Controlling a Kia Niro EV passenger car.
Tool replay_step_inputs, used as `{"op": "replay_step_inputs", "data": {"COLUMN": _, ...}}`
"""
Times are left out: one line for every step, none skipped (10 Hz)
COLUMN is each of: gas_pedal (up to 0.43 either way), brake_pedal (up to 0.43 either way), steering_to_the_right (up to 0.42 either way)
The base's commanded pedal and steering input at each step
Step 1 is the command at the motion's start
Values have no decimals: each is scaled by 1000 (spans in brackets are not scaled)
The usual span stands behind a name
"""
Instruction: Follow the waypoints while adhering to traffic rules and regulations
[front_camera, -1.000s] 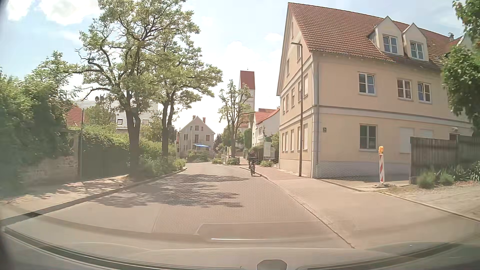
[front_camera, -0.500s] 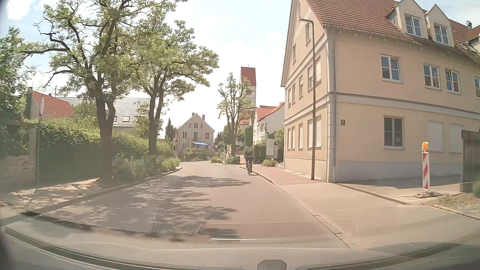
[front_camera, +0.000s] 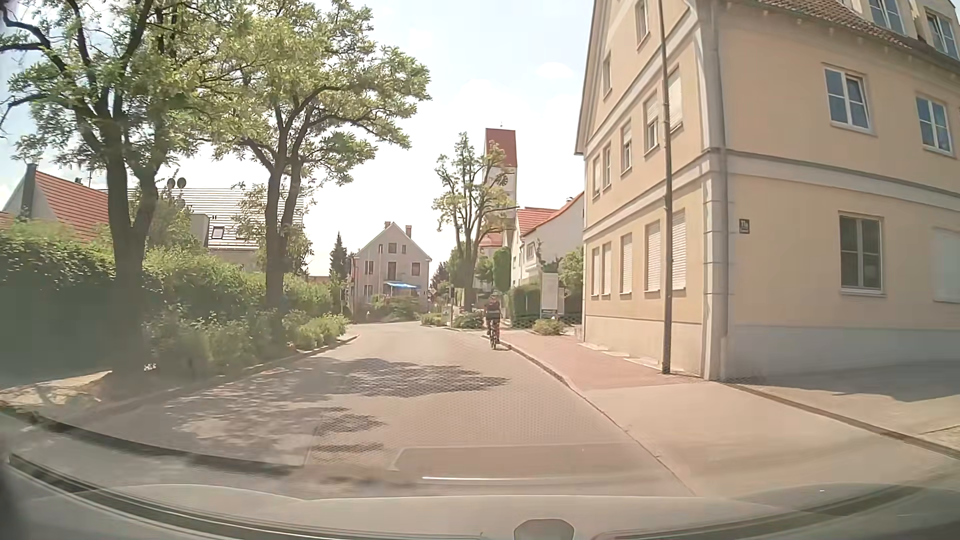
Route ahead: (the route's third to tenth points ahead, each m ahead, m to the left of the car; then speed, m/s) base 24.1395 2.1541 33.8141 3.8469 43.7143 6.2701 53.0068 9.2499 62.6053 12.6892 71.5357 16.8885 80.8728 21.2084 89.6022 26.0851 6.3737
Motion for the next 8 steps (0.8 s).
{"op": "replay_step_inputs", "data": {"gas_pedal": 87, "brake_pedal": 0, "steering_to_the_right": -17}}
{"op": "replay_step_inputs", "data": {"gas_pedal": 87, "brake_pedal": 0, "steering_to_the_right": -17}}
{"op": "replay_step_inputs", "data": {"gas_pedal": 87, "brake_pedal": 0, "steering_to_the_right": -16}}
{"op": "replay_step_inputs", "data": {"gas_pedal": 87, "brake_pedal": 0, "steering_to_the_right": -19}}
{"op": "replay_step_inputs", "data": {"gas_pedal": 87, "brake_pedal": 0, "steering_to_the_right": -21}}
{"op": "replay_step_inputs", "data": {"gas_pedal": 87, "brake_pedal": 0, "steering_to_the_right": -19}}
{"op": "replay_step_inputs", "data": {"gas_pedal": 87, "brake_pedal": 0, "steering_to_the_right": -18}}
{"op": "replay_step_inputs", "data": {"gas_pedal": 87, "brake_pedal": 0, "steering_to_the_right": -17}}
